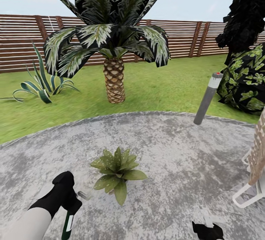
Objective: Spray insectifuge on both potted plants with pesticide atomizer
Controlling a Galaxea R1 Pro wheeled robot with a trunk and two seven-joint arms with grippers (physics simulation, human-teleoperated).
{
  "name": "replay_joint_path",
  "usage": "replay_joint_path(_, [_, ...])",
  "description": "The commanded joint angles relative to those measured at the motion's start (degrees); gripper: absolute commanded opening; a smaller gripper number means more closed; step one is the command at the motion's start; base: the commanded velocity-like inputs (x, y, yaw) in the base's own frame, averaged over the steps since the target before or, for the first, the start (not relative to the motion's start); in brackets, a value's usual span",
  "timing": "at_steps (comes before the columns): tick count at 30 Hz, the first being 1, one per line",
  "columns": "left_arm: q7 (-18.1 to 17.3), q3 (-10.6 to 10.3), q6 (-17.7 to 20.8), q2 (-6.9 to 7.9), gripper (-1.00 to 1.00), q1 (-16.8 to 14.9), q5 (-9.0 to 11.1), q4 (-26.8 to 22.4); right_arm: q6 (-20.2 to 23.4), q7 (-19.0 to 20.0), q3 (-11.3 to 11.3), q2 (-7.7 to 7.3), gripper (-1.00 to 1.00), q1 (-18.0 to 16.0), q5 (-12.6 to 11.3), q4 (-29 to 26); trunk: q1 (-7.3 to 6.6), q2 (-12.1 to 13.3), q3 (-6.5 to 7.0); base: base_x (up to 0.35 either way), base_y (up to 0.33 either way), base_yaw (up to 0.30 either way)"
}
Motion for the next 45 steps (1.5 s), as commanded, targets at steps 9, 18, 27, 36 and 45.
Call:
replay_joint_path(9, [-0.53, 0.02, 0.32, 0.01, -1.00, 0.85, -0.43, -0.15, 0.11, -0.20, 0.52, -0.27, 1.00, 0.00, -0.10, 0.20, -0.01, -0.02, -0.05, 0.177, -0.143, 0.015])
replay_joint_path(18, [-0.57, 0.12, 0.32, 0.24, -1.00, 0.91, -0.42, -0.16, 0.11, -0.20, 0.53, -0.11, 1.00, 0.00, -0.18, 0.04, -0.01, -0.02, -0.05, 0.126, -0.248, 0.056])
replay_joint_path(27, [-0.62, 1.75, 0.20, 0.64, -1.00, 1.05, -0.79, -0.07, 0.11, -0.20, 0.60, -0.02, 1.00, 0.00, -0.14, 0.03, -0.01, -0.02, -0.05, 0.003, -0.120, 0.274])
replay_joint_path(36, [-1.40, 0.34, 0.18, -0.40, -1.00, 0.73, -0.86, -0.36, 0.11, -0.20, 0.53, -0.09, 1.00, 0.00, -0.25, 0.03, -0.01, -0.02, -0.05, 0.000, -0.001, 0.270])
replay_joint_path(45, [-13.91, -9.60, 0.91, -1.65, -1.00, -3.49, -5.12, -3.09, 0.12, -0.20, 0.53, -0.39, 1.00, 0.00, -0.12, 0.12, -0.01, -0.02, -0.05, 0.000, 0.000, 0.030])
